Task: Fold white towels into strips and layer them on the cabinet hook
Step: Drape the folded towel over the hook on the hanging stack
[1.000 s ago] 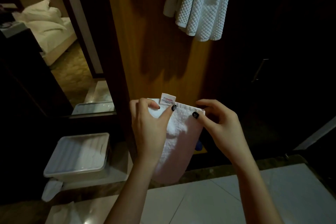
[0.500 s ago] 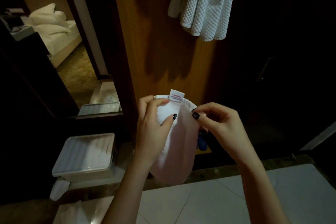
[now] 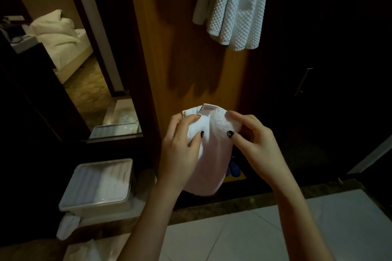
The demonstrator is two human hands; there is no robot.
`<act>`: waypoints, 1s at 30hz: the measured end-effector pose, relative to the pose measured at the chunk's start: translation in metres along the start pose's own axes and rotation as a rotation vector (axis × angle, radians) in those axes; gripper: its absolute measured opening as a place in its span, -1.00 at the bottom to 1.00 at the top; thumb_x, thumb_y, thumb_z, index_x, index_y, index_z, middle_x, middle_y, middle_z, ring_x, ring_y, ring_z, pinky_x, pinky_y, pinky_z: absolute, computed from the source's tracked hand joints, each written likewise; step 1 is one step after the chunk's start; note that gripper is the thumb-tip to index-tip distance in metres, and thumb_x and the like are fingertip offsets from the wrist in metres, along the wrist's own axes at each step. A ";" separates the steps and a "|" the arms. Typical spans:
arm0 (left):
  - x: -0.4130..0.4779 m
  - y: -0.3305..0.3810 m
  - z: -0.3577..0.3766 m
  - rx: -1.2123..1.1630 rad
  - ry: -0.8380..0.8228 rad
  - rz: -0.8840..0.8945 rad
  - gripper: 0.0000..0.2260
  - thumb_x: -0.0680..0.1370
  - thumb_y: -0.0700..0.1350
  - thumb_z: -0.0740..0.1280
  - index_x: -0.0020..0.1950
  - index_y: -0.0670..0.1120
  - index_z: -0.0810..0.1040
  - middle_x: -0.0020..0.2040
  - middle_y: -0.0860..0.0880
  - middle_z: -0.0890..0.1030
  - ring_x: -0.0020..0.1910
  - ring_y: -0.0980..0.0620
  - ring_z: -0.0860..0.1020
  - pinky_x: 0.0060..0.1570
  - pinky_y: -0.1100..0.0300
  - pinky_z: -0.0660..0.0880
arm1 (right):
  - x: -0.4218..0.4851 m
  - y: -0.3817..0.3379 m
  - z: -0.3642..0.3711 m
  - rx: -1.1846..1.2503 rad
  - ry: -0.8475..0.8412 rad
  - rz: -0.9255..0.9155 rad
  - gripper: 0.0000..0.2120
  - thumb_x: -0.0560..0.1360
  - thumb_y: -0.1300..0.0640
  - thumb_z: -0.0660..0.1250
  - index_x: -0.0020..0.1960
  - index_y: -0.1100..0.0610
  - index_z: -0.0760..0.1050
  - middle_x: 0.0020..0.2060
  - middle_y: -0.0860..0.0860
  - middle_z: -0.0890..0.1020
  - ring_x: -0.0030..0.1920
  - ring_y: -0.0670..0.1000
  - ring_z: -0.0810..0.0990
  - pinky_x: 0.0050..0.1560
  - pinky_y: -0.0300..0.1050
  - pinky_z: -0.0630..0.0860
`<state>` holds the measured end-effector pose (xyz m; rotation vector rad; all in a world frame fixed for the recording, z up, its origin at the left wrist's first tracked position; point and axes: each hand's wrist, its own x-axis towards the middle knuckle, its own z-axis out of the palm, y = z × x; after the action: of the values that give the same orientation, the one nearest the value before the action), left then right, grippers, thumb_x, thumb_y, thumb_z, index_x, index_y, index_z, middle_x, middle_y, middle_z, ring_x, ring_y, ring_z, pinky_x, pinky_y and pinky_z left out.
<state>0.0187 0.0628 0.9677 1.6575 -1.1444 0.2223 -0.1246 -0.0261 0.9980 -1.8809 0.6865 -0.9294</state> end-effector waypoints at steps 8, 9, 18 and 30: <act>-0.003 0.013 -0.001 -0.300 -0.072 -0.044 -0.70 0.61 -0.29 0.25 0.29 -0.04 0.55 0.15 0.20 0.56 0.15 0.29 0.53 0.07 0.40 0.49 | -0.004 -0.010 0.016 0.026 0.136 -0.019 -0.76 0.49 0.32 0.39 -0.06 -0.02 0.65 -0.20 -0.18 0.67 -0.11 -0.19 0.65 -0.16 -0.34 0.55; -0.003 0.014 -0.001 -0.323 -0.090 -0.047 -0.70 0.61 -0.27 0.26 0.28 0.00 0.54 0.12 0.25 0.55 0.11 0.30 0.54 0.02 0.39 0.51 | -0.002 -0.010 0.016 0.068 0.139 0.001 -0.78 0.49 0.30 0.41 -0.07 -0.02 0.65 -0.20 -0.16 0.68 -0.13 -0.17 0.66 -0.17 -0.32 0.55; -0.003 0.018 -0.011 -0.499 -0.107 -0.167 -0.74 0.52 -0.07 0.36 0.12 0.26 0.53 0.06 0.30 0.60 0.14 0.30 0.56 0.02 0.44 0.50 | -0.003 -0.017 0.013 0.311 -0.070 -0.003 -0.73 0.59 0.29 0.27 0.25 0.12 0.55 0.06 -0.05 0.68 0.08 -0.11 0.66 -0.04 -0.30 0.57; -0.004 0.010 -0.011 -0.531 -0.044 -0.217 -0.70 0.55 -0.24 0.37 0.07 0.20 0.57 0.01 0.21 0.66 0.07 0.26 0.61 -0.01 0.41 0.51 | -0.010 -0.016 0.017 0.227 -0.072 -0.048 -0.72 0.56 0.36 0.28 0.17 0.06 0.53 0.00 -0.05 0.69 0.07 -0.10 0.66 0.00 -0.28 0.58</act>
<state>0.0132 0.0748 0.9763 1.2987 -0.9418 -0.2409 -0.1144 -0.0034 1.0037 -1.7263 0.4733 -0.9250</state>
